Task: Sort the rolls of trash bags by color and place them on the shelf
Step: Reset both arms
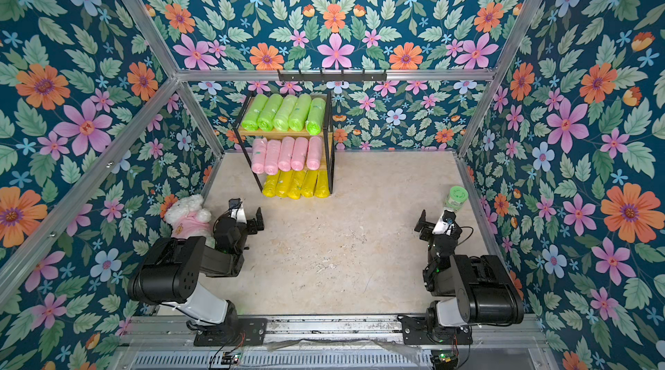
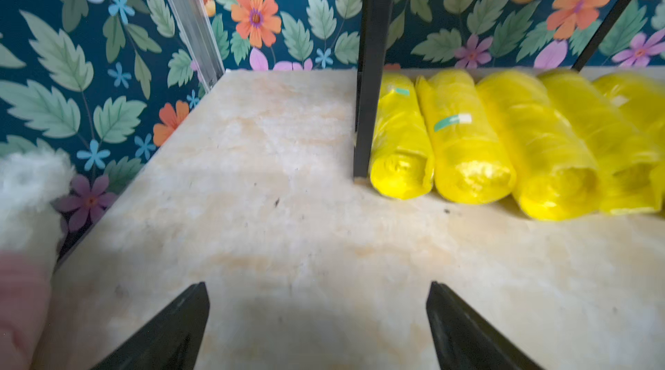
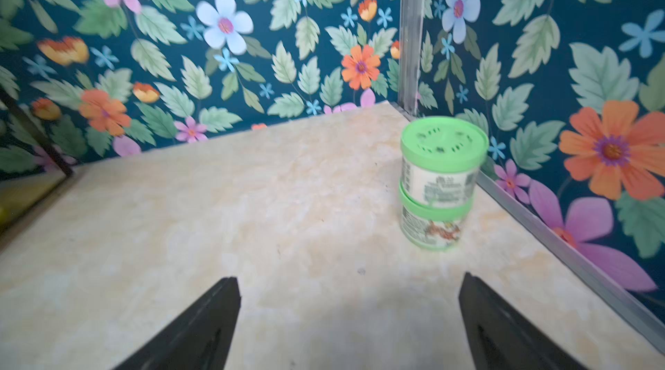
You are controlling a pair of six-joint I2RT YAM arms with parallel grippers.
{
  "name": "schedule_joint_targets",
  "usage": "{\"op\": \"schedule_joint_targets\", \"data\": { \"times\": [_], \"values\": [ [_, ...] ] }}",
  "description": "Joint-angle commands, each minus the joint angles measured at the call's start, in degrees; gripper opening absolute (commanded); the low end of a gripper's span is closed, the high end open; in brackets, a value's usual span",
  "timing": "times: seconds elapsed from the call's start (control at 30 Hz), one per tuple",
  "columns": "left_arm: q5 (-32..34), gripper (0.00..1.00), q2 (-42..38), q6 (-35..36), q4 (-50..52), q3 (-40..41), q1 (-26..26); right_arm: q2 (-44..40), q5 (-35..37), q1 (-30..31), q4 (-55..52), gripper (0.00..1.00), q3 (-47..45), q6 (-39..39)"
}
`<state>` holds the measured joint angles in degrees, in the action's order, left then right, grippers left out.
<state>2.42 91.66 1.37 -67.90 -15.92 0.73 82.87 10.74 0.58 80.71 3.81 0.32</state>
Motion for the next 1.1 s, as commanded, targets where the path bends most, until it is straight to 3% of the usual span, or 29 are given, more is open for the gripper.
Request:
{"op": "schedule_joint_targets", "data": {
  "times": [0.0,1.07],
  "values": [
    [-3.48,0.99,-0.24,-1.72,-0.22,-1.02,-1.2,-0.2,-2.25,-0.13,-3.38,0.99,3.47,0.88],
    [-2.24,0.99,0.01,-1.76,-0.57,-1.02,-1.01,0.25,-1.16,-0.13,-3.1,0.99,3.57,1.27]
  ]
}}
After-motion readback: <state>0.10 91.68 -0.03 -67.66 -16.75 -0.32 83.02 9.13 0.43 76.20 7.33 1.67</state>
